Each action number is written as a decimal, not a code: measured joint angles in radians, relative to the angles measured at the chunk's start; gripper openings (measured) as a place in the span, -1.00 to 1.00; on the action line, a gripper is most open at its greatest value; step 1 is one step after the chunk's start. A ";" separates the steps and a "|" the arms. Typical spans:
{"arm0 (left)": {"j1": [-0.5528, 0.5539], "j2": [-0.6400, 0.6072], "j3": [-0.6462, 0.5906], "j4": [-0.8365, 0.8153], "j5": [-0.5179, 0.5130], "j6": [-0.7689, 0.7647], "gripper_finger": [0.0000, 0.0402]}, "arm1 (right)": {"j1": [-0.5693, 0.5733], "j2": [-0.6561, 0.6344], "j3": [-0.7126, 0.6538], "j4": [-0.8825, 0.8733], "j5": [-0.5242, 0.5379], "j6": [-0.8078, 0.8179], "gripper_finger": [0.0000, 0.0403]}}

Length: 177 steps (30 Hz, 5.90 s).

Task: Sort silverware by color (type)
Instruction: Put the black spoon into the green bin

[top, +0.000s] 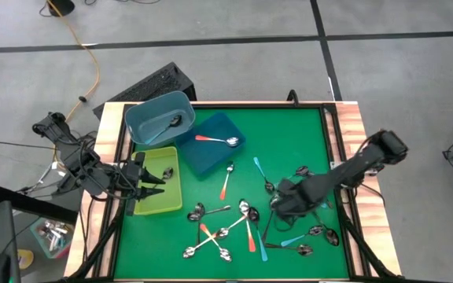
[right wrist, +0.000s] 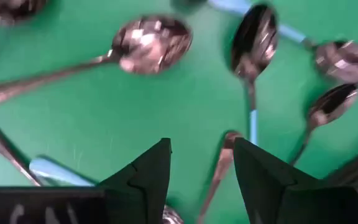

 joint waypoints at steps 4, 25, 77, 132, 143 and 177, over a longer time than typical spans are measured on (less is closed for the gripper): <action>0.000 0.000 0.000 0.000 -0.015 0.008 -0.50 | 0.007 -0.064 -0.129 0.058 0.000 0.031 -0.07; 0.000 0.000 0.000 0.000 -0.032 0.013 -0.50 | -0.032 -0.161 -0.255 -0.008 0.019 0.235 -0.07; 0.000 0.000 0.000 -0.026 -0.109 0.036 -0.50 | -0.099 -0.039 -0.392 -0.024 -0.020 0.500 -0.51; 0.000 0.000 -0.001 -0.089 -0.082 0.055 -0.50 | -0.212 0.354 -0.101 -0.027 0.089 0.850 -0.97; 0.000 0.000 -0.001 -0.088 -0.083 0.021 -0.50 | -0.220 0.304 0.061 -0.113 0.215 0.565 -0.90; 0.000 0.000 -0.001 -0.009 -0.121 0.106 -0.50 | -0.189 0.284 0.084 -0.208 0.116 -0.129 0.05</action>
